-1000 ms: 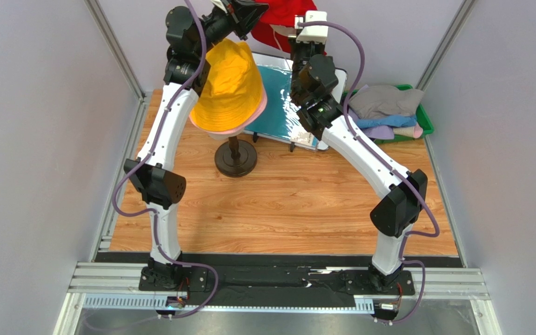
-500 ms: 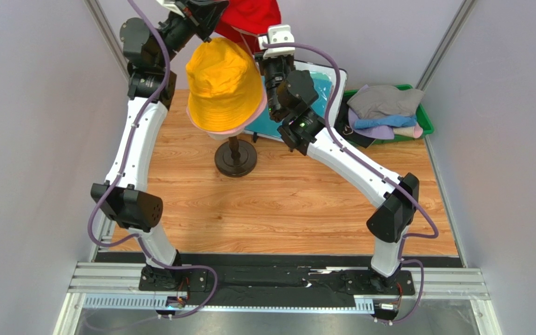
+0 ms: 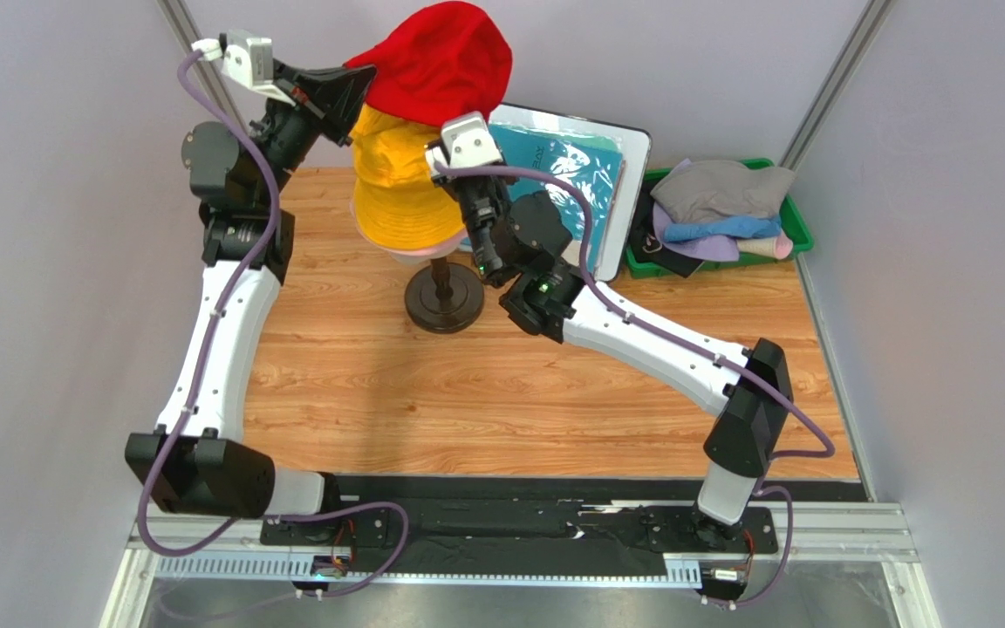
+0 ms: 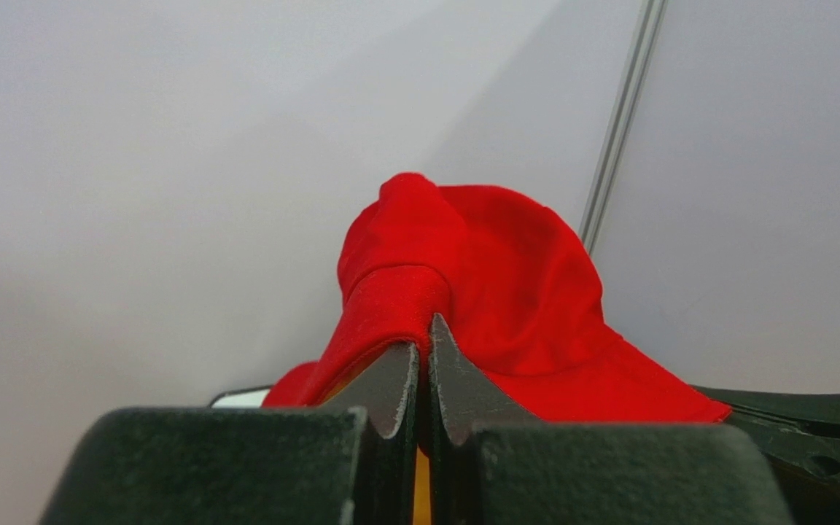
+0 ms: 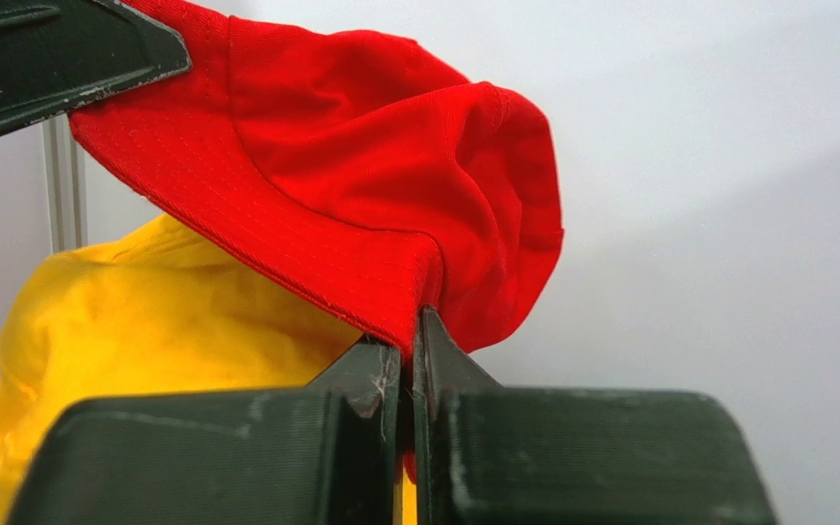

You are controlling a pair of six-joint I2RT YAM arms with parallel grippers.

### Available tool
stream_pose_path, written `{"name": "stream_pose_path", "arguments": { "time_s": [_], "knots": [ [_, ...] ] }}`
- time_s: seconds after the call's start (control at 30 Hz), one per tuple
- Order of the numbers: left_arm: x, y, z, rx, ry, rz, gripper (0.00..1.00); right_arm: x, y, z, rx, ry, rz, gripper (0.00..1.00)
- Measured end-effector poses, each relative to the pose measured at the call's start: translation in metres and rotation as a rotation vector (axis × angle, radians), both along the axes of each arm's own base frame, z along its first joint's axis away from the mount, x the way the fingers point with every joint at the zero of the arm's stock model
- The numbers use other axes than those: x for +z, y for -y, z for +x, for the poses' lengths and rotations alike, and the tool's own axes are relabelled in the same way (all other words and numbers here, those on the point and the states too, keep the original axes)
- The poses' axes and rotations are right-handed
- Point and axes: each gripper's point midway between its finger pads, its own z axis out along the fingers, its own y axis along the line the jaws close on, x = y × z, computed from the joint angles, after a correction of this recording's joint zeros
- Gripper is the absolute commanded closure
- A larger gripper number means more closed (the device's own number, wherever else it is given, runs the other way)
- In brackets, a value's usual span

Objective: Stack the hats
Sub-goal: Adjust the hat stand at the center of the board.

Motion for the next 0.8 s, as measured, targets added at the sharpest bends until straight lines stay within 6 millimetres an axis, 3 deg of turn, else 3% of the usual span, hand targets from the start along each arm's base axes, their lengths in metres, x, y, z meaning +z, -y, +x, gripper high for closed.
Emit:
{"name": "stream_pose_path", "arguments": {
  "time_s": [0.33, 0.63, 0.73, 0.77, 0.8],
  "knots": [
    [-0.026, -0.012, -0.041, 0.050, -0.058, -0.050, 1.00, -0.015, -0.002, -0.028, 0.045, 0.002, -0.065, 1.00],
    [-0.077, -0.011, -0.035, 0.032, -0.206, -0.106, 1.00, -0.053, 0.000, -0.028, 0.044, -0.044, -0.140, 1.00],
    [-0.083, -0.009, -0.035, 0.017, -0.241, -0.132, 0.64, -0.058, 0.003, -0.030, 0.044, -0.050, -0.149, 1.00],
    [-0.085, -0.010, -0.036, 0.019, -0.253, -0.135, 0.35, -0.059, 0.004, -0.030, 0.040, -0.051, -0.148, 1.00],
    [-0.086, -0.012, -0.035, 0.029, -0.266, -0.143, 0.24, -0.059, 0.008, -0.030, 0.031, -0.052, -0.142, 1.00]
  ]
}}
